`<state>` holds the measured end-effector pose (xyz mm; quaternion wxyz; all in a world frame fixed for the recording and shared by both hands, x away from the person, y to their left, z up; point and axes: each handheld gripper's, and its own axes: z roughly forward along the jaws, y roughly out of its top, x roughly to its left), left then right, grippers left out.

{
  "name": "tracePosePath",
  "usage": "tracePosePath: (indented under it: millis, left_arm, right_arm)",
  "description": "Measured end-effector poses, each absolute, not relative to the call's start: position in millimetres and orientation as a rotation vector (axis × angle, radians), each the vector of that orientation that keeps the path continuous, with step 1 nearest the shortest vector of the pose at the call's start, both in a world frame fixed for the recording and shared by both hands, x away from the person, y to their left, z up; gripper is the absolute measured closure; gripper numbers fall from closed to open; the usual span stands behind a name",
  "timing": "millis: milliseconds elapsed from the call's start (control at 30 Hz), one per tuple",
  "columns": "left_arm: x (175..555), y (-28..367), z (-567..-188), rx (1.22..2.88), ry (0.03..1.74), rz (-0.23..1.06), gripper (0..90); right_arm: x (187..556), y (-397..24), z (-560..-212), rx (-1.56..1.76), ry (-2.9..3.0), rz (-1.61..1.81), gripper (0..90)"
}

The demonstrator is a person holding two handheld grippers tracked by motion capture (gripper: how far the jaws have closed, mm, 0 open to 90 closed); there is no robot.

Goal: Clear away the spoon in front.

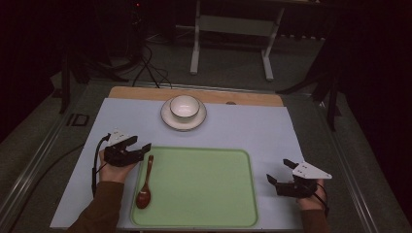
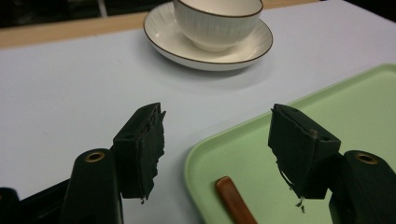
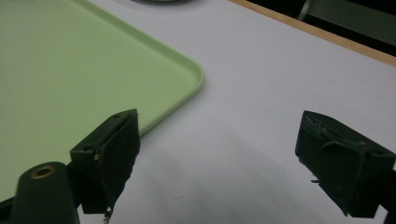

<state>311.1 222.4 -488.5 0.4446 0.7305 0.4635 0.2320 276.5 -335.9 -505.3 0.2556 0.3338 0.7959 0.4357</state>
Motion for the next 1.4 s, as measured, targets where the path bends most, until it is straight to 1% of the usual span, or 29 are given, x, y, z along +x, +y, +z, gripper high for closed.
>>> tracePosePath:
  millis: [133, 533, 933, 1400]
  left_arm:
    - [304.5, 223.6, -486.3, 1.812, 1.124, 0.615, 35.5]
    - [283.3, 232.6, -486.5, 1.824, 1.085, 0.667, 35.4]
    - [268.6, 256.3, -487.3, 1.779, 1.126, 0.721, 35.4]
    - [262.5, 277.0, -486.4, 1.706, 1.131, 0.768, 35.3]
  right_arm:
    - [276.8, -336.5, -505.2, 0.905, 2.159, 1.183, 13.6]
    - [276.8, -338.2, -504.6, 0.909, 2.153, 1.185, 13.6]
    - [277.2, -341.0, -503.8, 0.918, 2.137, 1.196, 13.6]
    - [276.0, -349.9, -500.6, 0.947, 2.069, 1.269, 13.6]
